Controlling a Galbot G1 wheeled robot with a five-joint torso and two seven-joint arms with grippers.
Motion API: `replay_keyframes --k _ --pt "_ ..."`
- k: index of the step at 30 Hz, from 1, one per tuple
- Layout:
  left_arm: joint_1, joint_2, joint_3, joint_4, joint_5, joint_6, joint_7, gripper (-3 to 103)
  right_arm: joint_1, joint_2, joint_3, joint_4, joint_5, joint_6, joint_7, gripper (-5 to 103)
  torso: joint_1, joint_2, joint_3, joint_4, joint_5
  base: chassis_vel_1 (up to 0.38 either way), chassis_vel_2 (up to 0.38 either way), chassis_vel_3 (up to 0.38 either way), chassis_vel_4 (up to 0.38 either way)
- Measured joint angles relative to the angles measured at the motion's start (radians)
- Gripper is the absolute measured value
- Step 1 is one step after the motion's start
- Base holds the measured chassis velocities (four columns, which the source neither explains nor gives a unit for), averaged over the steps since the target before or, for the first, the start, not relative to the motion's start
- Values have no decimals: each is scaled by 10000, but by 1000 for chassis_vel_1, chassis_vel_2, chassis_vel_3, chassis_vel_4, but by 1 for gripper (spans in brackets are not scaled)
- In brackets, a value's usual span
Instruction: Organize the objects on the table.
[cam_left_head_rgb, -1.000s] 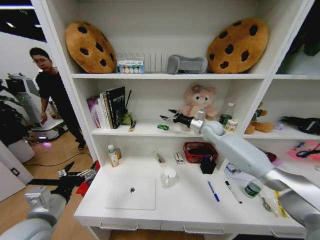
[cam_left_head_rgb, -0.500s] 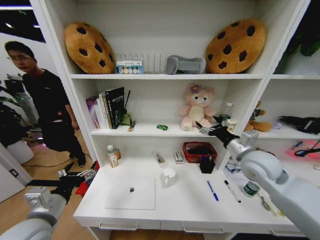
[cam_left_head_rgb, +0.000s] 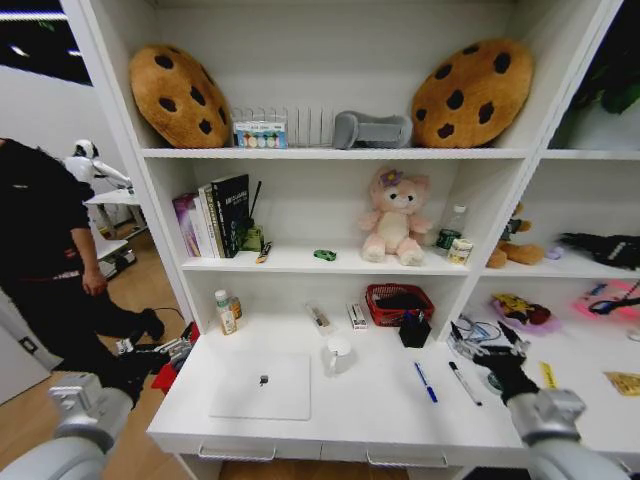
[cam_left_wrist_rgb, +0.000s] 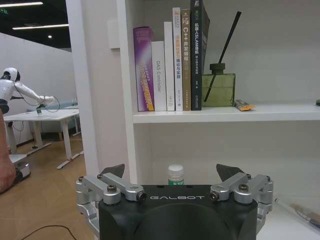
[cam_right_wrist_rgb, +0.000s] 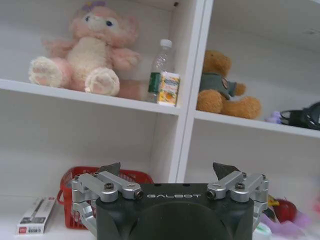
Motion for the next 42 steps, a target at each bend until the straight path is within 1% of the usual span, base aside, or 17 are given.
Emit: replay_keyframes --k 2,7,12,17,22,25,26,27,28,30,31,33,35,37,38,40,42 --pt "0 0 0 0 0 0 1 100 -46 321 -175 -157 -283 246 -46 100 1 0 0 1 0 0 0 0 0" --pt "0 0 0 0 0 0 1 100 45 456 -511 -375 -191 277 -76 100 2 -3 2 4 2 0 0 0 0" --pt "0 0 0 0 0 0 1 100 209 428 -802 -661 -174 261 -309 100 2 -2 1 3 2 0 0 0 0" --pt "0 0 0 0 0 0 0 100 651 266 -1376 -1115 -75 178 -319 100 2 -2 2 5 2 0 0 0 0" --pt "0 0 -1 0 1 0 -4 100 831 221 -1602 -1336 -222 185 -321 100 2 -2 1 5 1 -57 -43 50 42" --pt "0 0 0 0 1 0 -2 100 1188 187 -2065 -1820 -263 173 -231 100 3 -2 2 2 5 -104 -99 83 90" --pt "0 0 0 0 0 0 0 100 1431 158 -2294 -2104 -100 -8 -104 100 3 -3 3 3 7 -85 -98 67 80" --pt "0 0 0 -1 0 0 4 100 1835 27 -2638 -2492 440 -598 63 100 3 -3 3 2 7 -64 -75 45 33" --pt "0 0 0 -1 0 0 4 100 1835 27 -2638 -2492 440 -598 63 100 3 -3 3 2 7 -64 -75 45 33" --pt "1 0 0 0 0 0 5 100 2423 -316 -3053 -2951 918 -1237 157 100 3 -3 3 2 6 -32 -16 22 16" --pt "0 0 0 0 0 1 5 100 2732 -524 -3273 -3201 1005 -1415 162 100 3 -2 2 3 4 0 0 0 0" --pt "0 0 0 0 0 0 4 100 2990 -670 -3453 -3392 1070 -1542 179 100 3 -2 2 5 -3 0 0 0 0" --pt "0 0 0 0 0 0 3 100 3281 -817 -3675 -3633 1187 -1707 237 100 3 -3 2 4 1 0 0 0 0" --pt "0 0 0 0 1 0 0 100 3867 -1079 -4183 -4075 1485 -2013 394 100 3 -3 3 4 1 0 0 0 0" --pt "0 0 0 0 1 0 0 100 3867 -1079 -4183 -4075 1485 -2013 394 100 3 -3 3 4 1 0 0 0 0" --pt "0 0 0 0 1 0 1 100 4424 -1258 -4590 -4419 1647 -2230 603 100 3 -3 3 4 4 0 0 0 0" --pt "0 0 0 0 0 0 1 100 4660 -1337 -4709 -4514 1731 -2328 744 100 3 -3 3 4 6 0 0 0 0"
